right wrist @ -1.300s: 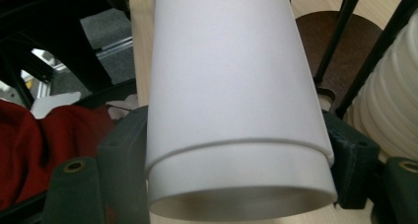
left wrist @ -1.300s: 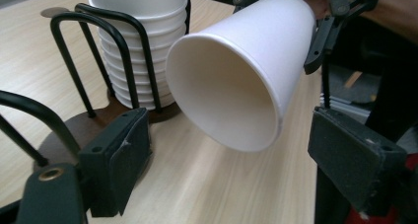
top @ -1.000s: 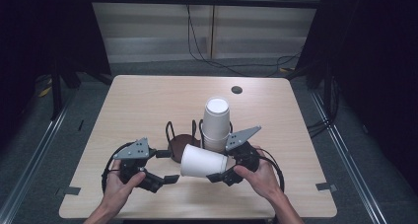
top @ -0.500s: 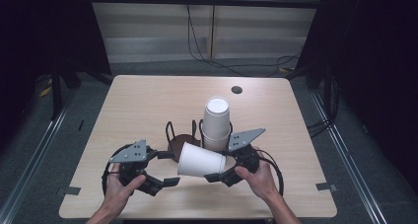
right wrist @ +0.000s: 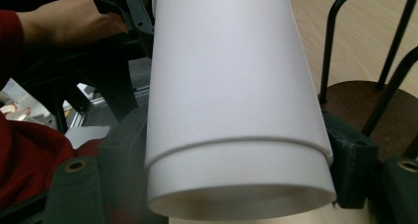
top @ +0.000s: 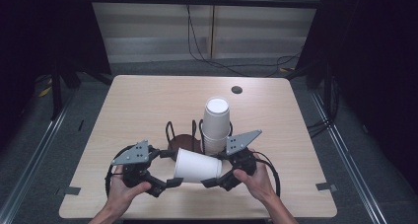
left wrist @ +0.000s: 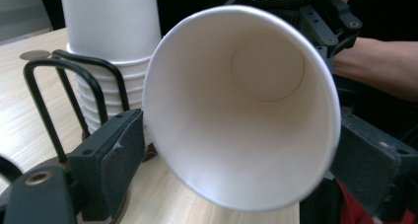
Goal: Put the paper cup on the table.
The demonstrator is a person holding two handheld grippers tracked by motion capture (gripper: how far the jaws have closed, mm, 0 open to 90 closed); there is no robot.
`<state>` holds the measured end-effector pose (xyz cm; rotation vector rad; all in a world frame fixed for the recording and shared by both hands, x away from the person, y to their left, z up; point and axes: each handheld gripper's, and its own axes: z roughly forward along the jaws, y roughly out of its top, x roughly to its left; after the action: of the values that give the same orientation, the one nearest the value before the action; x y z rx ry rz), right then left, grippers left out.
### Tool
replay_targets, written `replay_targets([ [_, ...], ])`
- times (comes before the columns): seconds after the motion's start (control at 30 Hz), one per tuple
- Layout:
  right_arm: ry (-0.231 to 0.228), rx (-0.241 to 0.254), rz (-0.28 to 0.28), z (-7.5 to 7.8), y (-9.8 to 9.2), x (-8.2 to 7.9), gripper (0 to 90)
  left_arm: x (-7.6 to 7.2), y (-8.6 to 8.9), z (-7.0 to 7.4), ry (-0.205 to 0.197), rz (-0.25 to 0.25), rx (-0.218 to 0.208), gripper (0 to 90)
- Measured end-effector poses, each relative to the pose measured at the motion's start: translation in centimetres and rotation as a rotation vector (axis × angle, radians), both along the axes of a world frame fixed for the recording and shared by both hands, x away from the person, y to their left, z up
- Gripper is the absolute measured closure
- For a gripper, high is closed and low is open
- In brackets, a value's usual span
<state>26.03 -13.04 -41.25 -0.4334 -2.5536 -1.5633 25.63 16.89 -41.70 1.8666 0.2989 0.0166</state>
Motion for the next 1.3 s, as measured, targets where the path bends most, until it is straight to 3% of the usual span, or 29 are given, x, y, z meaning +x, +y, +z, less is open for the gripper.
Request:
replay_targets([
  [0.13, 0.002, -0.005, 0.019, 0.1, 0.3, -0.1, 25.1, 0.1, -0.6, -0.5, 0.032, 0.002, 0.013, 1.1],
  [0.27, 0.001, -0.013, 0.028, 0.1, 0.6, -0.3, 25.0, 0.0, -0.9, -0.7, 0.041, -0.013, 0.013, 0.6],
  [0.4, -0.003, -0.019, 0.042, 0.0, 1.1, -0.4, 25.0, -0.3, -1.3, -0.6, 0.033, -0.007, 0.023, 1.8],
  [0.47, 0.001, -0.014, 0.057, 0.0, 1.2, -0.5, 24.9, -0.6, -1.4, -0.3, 0.049, -0.024, -0.006, 4.6],
  [0.53, -0.013, -0.025, 0.053, 0.2, 1.3, -0.6, 25.0, -0.7, -1.4, -0.3, 0.033, -0.024, -0.007, 4.6],
  [0.6, -0.015, -0.021, 0.053, 0.2, 1.3, -0.6, 25.0, -0.5, -1.3, -0.4, 0.042, -0.025, -0.012, 4.7],
  [0.83, -0.006, -0.04, 0.05, 0.0, 1.5, -0.5, 25.0, -0.3, -1.3, -0.5, 0.043, -0.035, 0.01, 6.8],
  [1.0, -0.004, -0.051, 0.022, -0.4, 1.6, -0.4, 20.3, 0.1, -1.0, -0.4, 0.098, -0.056, -0.004, 11.5],
  [1.3, -0.004, -0.064, 0.013, -0.7, 1.7, -0.3, 18.3, 0.2, -1.0, -0.2, 0.094, -0.061, 0.015, 13.9],
])
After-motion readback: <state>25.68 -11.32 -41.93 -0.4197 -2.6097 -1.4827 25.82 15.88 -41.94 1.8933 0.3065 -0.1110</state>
